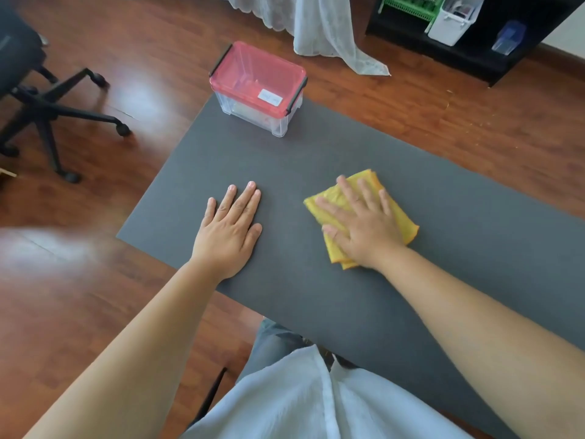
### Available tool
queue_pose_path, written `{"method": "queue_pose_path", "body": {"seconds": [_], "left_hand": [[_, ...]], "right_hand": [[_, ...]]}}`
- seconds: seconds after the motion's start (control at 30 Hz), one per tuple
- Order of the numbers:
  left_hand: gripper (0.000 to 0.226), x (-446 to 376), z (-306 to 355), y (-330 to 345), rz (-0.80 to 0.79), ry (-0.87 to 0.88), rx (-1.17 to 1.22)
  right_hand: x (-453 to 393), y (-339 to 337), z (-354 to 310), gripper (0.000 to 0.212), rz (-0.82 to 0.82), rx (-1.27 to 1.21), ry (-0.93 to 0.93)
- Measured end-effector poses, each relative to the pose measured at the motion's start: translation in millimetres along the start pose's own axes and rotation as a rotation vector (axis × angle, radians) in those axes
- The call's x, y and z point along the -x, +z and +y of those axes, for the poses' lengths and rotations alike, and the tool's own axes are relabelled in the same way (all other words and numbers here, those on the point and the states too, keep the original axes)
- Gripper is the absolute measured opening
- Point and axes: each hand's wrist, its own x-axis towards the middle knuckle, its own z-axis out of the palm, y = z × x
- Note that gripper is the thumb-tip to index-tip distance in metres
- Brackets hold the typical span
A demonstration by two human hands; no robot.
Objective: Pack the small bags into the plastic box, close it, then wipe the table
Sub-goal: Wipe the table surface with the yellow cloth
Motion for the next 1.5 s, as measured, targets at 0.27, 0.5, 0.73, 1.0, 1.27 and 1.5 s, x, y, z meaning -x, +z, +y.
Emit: {"method": "queue_pose_path", "body": {"seconds": [0.27, 0.5, 0.73, 1.0, 1.27, 1.5], "left_hand": [[0.058, -2.1, -2.6, 0.6, 0.011, -0.007, 0.007], [0.057, -0.2, -11.3, 1.4, 0.042, -0.097, 0.041], [0.057, 11.1, -44.4, -1.9, 0.049, -0.158, 0.031], [0.056, 22.0, -58.9, -2.5, 0.062, -0.240, 0.030], [0.056, 33.3, -74.0, -4.6, 0.070, -0.277, 0.048], [0.056, 32.5, -77.6, -2.4, 0.080, -0.262, 0.025]], "right_hand": [[-113.9, -31.0, -14.5, 0.061, -0.041, -0.067, 0.331], [-22.0, 1.0, -82.8, 0.060, -0.032, -0.023, -0.056], [65.3, 12.9, 1.0, 0.061, 0.021, 0.044, -0.052], [-50.0, -8.7, -61.8, 0.057, 0.001, -0.062, 0.185], [18.5, 17.2, -125.6, 0.057, -0.058, 0.020, -0.362], [8.8, 0.8, -38.6, 0.053, -0.020, 0.053, -0.269]]}}
